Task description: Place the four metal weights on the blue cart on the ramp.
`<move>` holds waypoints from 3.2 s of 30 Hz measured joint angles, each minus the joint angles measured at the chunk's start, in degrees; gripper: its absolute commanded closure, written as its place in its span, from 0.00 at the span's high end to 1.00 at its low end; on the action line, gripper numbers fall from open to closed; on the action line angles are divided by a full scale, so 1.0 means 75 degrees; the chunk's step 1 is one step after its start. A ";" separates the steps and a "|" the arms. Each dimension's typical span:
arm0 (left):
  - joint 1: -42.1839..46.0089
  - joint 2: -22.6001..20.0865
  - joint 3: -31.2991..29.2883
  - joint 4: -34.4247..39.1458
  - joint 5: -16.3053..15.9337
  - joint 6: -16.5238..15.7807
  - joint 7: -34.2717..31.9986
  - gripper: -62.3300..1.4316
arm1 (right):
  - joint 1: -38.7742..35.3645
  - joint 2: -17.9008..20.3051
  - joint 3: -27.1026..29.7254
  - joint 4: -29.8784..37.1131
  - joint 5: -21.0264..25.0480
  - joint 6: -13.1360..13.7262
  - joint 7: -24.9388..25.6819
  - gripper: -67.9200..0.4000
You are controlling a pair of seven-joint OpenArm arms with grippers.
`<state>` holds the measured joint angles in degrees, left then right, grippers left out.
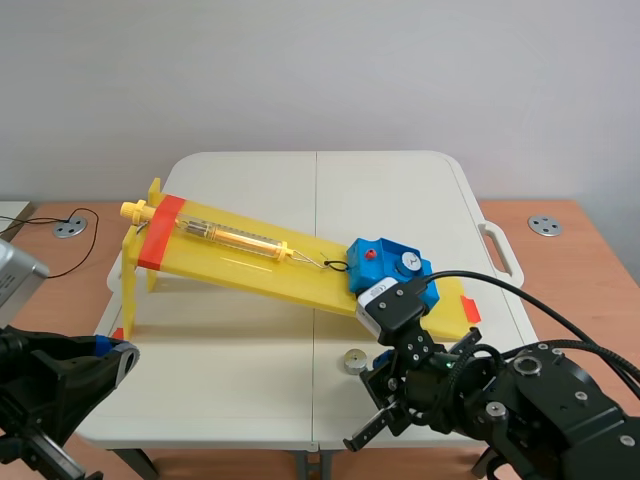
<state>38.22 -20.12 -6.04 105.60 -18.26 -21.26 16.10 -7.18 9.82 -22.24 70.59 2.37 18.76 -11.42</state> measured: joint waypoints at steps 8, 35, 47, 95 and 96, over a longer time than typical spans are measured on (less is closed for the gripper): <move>0.0000 -0.0003 0.0000 0.0000 0.0000 0.0000 0.0000 0.08 | 0.0000 0.0003 0.0000 0.0000 0.0000 -0.0163 -0.0029 0.02; 0.0000 -0.0003 0.0000 0.0000 0.0000 0.0000 0.0052 0.08 | -0.2238 0.0819 0.3273 0.4220 0.3410 0.0548 -0.1830 0.02; -0.0003 -0.0003 0.0000 0.0000 0.0000 0.0000 0.0052 0.08 | -0.0793 -0.0510 0.3960 0.3724 0.3917 0.0560 -0.1894 0.02; -0.0003 -0.0003 0.0000 0.0000 0.0000 0.0000 0.0052 0.08 | 0.1466 -0.1649 0.3850 -0.0329 0.3678 0.0965 -0.1690 0.08; -0.0003 -0.0003 0.0000 0.0000 0.0000 0.0000 0.0052 0.08 | 0.1466 -0.1649 0.3850 -0.0332 0.3660 0.0965 -0.1690 0.14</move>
<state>38.19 -20.14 -6.04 105.60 -18.26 -21.26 16.49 3.81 -2.55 6.63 68.10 29.82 26.00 -24.10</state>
